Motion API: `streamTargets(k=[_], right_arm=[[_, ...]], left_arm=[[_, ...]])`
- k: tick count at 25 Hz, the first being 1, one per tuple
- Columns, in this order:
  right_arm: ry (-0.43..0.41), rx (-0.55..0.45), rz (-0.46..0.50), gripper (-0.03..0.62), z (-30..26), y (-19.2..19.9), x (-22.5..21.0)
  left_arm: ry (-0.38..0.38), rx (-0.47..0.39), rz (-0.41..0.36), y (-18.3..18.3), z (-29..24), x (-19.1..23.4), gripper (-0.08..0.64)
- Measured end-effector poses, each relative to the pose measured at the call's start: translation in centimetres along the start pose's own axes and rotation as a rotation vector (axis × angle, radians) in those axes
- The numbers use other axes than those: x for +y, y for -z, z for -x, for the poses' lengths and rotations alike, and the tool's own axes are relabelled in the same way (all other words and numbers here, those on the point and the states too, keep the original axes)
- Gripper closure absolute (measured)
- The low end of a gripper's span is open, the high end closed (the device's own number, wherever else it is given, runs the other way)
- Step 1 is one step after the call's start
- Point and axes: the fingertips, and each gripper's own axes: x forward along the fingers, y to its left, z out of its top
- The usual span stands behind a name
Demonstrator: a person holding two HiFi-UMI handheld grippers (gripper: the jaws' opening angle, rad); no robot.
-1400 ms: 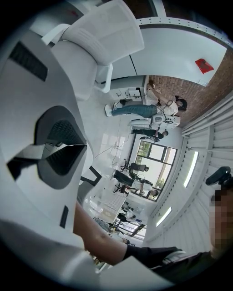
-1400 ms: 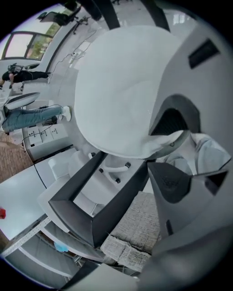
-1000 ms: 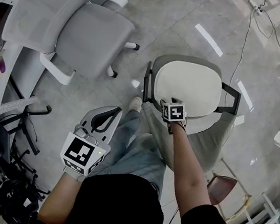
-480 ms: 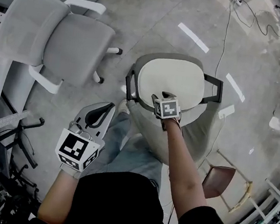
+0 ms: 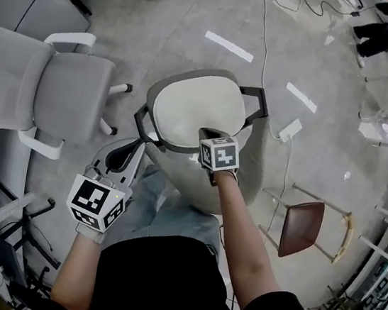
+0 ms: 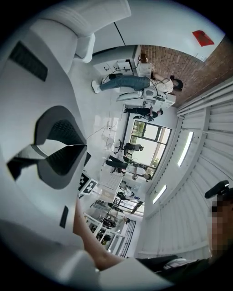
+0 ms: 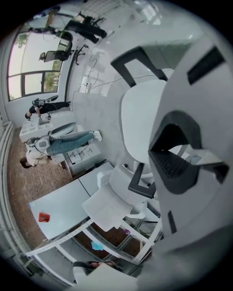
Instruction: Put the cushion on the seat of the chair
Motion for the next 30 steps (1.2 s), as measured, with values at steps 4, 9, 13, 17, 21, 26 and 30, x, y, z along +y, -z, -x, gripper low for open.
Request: streamTargets(k=[4, 9, 13, 17, 21, 26, 30], right_arm=[[0.033, -0.097, -0.053, 0.584, 4.5, -1.0, -1.2], [0.093, -0.233, -0.103, 0.584, 10.4, -2.7, -2.5], [0.128, -0.326, -0.140, 0.584, 15.2, -3.9, -3.2], [0.156, -0.427, -0.193, 0.584, 20.0, -4.9, -3.9], [0.171, -0.487, -0.197, 0.584, 23.8, -5.6, -3.9], [0.172, -0.546, -0.194, 0.584, 27.2, -6.9, -3.6], [0.159, -0.592, -0.190, 0.584, 28.9, -8.4, -3.1]], left_arm=[[0.047, 0.010, -0.020, -0.4, -1.0, -1.6, 0.548], [0.134, 0.001, -0.067, -2.4, -3.1, -4.4, 0.548], [0.195, -0.008, -0.108, -4.2, -4.3, -7.0, 0.548], [0.243, -0.018, -0.131, -5.9, -5.3, -9.0, 0.548], [0.284, -0.022, -0.162, -7.5, -6.1, -10.9, 0.548], [0.323, -0.032, -0.186, -9.4, -7.0, -12.6, 0.548], [0.347, -0.039, -0.206, -10.8, -7.4, -13.5, 0.548]])
